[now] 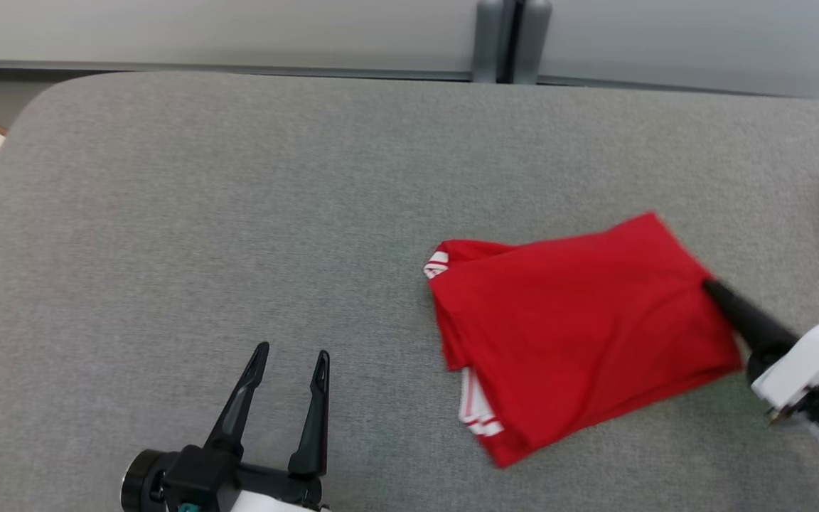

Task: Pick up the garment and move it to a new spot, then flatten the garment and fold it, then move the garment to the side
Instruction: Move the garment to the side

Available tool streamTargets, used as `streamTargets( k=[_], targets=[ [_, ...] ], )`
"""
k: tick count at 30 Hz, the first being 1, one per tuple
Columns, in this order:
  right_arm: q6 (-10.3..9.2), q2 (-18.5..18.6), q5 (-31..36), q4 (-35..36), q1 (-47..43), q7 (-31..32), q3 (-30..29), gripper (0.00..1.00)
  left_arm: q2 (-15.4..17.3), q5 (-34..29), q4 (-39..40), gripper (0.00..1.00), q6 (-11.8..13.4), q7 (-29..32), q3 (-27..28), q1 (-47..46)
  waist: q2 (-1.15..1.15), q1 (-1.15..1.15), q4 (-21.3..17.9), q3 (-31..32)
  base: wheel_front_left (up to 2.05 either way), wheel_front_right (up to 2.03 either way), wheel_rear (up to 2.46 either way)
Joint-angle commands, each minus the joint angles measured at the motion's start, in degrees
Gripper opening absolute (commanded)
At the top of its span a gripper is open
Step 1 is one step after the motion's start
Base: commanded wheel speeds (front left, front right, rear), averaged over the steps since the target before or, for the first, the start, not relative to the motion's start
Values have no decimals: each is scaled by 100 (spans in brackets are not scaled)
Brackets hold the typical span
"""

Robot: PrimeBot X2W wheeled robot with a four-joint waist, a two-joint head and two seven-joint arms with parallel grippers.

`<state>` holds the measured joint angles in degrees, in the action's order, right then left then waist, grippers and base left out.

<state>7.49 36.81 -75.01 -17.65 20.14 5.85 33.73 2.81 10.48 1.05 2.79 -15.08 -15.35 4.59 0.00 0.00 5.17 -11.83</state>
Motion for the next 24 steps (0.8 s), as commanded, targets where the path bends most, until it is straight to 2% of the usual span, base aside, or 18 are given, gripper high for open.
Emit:
streamTargets(
  k=[1,14,18,24],
  targets=[
    [-2,167,67,37,211,-67,-58,0,20,-59,33,100,-33,-7,28,-149,0,0,-188,-201,0,0,0],
    [-2,1738,544,129,1307,-66,-548,0,21,-193,88,100,-218,-7,90,-676,0,0,-898,-955,0,0,0],
    [-2,2009,681,92,1497,-114,-733,0,22,-264,92,100,-262,-7,116,-795,0,0,-1028,-1161,0,0,0],
    [-2,2187,738,-120,1722,-250,-1101,0,21,-348,89,100,-341,-7,121,-983,0,0,-1139,-1497,0,0,0]
  ],
)
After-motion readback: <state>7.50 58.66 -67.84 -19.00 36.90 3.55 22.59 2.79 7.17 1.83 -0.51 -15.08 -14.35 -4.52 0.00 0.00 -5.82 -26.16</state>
